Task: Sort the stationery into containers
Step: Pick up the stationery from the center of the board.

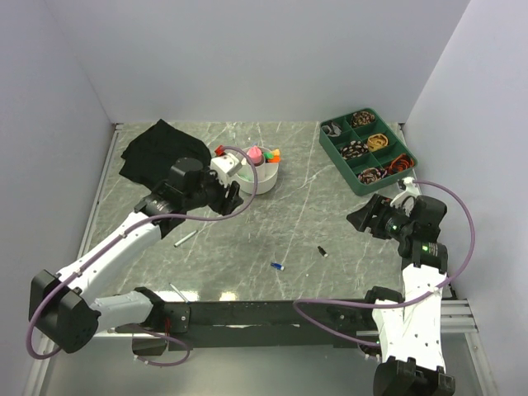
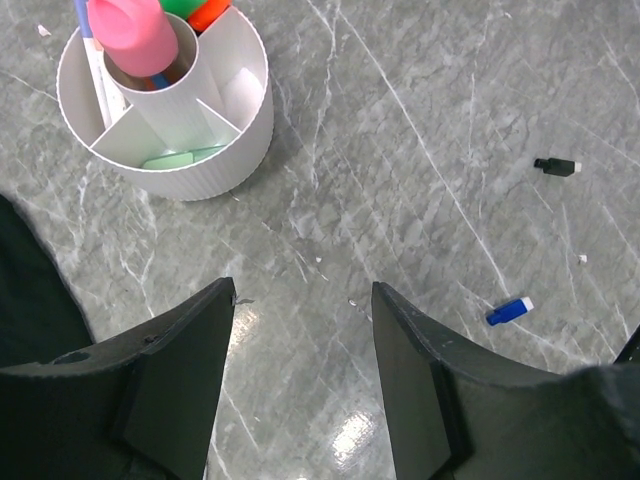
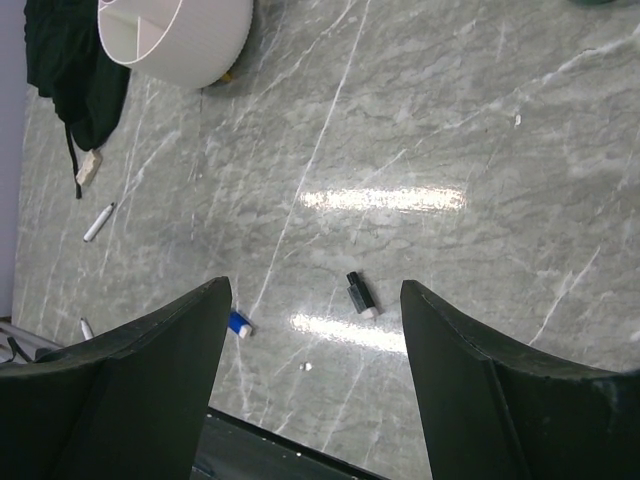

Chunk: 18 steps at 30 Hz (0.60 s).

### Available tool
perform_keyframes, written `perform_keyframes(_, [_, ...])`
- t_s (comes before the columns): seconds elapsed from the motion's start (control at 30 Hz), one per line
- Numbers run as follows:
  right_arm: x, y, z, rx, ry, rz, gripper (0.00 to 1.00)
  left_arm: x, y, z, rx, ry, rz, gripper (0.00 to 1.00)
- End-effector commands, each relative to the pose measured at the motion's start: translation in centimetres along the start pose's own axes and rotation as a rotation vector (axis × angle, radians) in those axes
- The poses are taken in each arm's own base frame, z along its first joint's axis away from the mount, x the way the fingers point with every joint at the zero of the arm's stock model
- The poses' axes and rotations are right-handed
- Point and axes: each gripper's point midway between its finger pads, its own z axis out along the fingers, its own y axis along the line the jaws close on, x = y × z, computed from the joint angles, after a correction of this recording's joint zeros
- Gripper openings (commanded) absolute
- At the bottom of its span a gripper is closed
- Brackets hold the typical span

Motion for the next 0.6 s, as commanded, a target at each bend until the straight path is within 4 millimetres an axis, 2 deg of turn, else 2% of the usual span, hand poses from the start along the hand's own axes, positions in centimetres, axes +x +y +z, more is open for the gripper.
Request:
perform_keyframes(0.0, [-1.6,1.0,-0.5,-0.027,-0.050,-0.029,0.77,-1.3,0.4,0.1,-0.013,-0.034,0.034,0.62])
perform_keyframes(0.1, [-2.0,1.0,-0.4,-0.027,-0.054,-0.033,0.77,-0.7,0.8,0.3,-0.038,-0.013,0.022,0.63])
perform_keyframes(0.33, [-2.5,1.1,-0.3,-0.030,-0.055,-0.031,0.77,3.1,3.3,1.2,-0.182,0.145,-0.087,0.64])
perform_keyframes(0.4, [-2.5,1.1,-0.3,-0.031,-0.048,-0.035,0.77,4.2,4.9,0.8,-0.272,0.171,-0.142,0.66])
perform_keyframes(0.47, [-2.5,1.0,-0.3,-0.025,-0.042,-0.034,0.77,5.4,5.4,0.2,-0.281,0.219,-0.118,0.69])
perform_keyframes(0.5, [-2.7,1.1,-0.4,-0.026,-0.044,-0.038,0.77,5.9,5.9,-0.2,-0.275,0.255,-0.039,0.69])
perform_keyframes(0.57, [-2.7,1.1,-0.4,-0.024,-0.045,-0.038,0.77,7.4,7.2,-1.1,-0.292,0.326,-0.023,0.66])
